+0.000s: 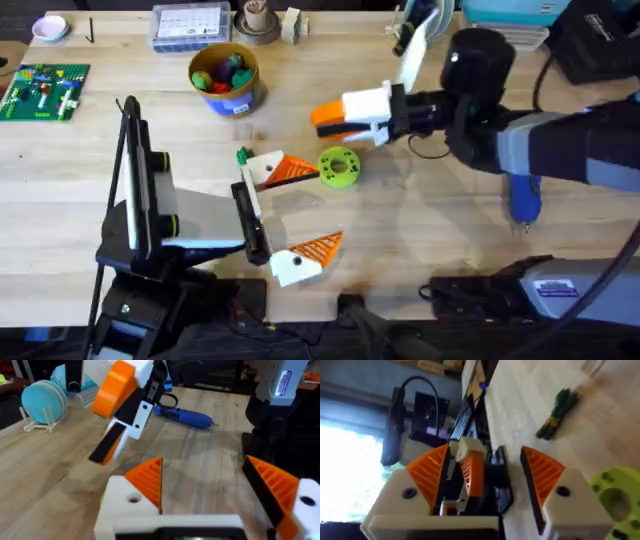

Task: Pick up the gripper from the table and insert it into the empty holder that is missing its gripper. Then pick up a screw, insert it into the mounting hole, and use the screwdriver to tighten it. Finally, clean up the table by picking up the vegetable and placing it into the bucket.

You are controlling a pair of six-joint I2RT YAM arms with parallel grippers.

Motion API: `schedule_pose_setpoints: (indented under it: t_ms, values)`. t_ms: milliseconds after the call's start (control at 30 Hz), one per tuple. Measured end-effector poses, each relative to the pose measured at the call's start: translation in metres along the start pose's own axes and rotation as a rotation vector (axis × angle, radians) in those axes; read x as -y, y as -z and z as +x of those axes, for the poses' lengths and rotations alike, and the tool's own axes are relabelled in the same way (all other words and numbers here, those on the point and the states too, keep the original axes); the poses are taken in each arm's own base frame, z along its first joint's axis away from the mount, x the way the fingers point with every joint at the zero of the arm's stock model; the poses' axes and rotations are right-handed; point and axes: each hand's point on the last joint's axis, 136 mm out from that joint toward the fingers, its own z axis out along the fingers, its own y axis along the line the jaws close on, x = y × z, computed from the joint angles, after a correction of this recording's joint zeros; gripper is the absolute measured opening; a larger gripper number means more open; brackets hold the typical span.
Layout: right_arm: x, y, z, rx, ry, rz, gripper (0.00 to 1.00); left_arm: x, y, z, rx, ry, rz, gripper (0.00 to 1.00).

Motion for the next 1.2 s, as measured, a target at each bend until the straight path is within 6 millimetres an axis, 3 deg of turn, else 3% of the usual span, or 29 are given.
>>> schedule_pose_setpoints:
  t_ms: [400,567,700,833,1033,1100,1200]
  values:
    - [0.044,0.096,-0.094,0.382,0.151,0.285,0.847,0.000,0.000,0.000,0.000,0.000,0.001,0.992]
    - [0.069,0.138,-0.111,0.453,0.087,0.508,0.849,0.000,0.000,0.000,0.000,0.000,0.002,0.993]
    - [0.062,0.159,-0.121,0.454,0.121,0.649,0.850,0.001,0.000,0.000,0.000,0.000,0.004,0.992]
    - [0.036,0.182,-0.116,0.404,0.166,0.846,0.850,0.001,0.000,0.000,0.000,0.000,0.005,0.993]
    - [-0.005,0.216,-0.089,0.316,0.219,1.102,0.851,0.001,0.000,0.000,0.000,0.000,0.008,0.993]
    - [-0.014,0.218,-0.077,0.277,0.236,1.134,0.850,0.001,0.000,0.000,0.000,0.000,0.008,0.993]
    - [-0.020,0.206,-0.052,0.172,0.245,1.127,0.851,0.002,0.000,0.000,0.000,0.000,0.010,0.993]
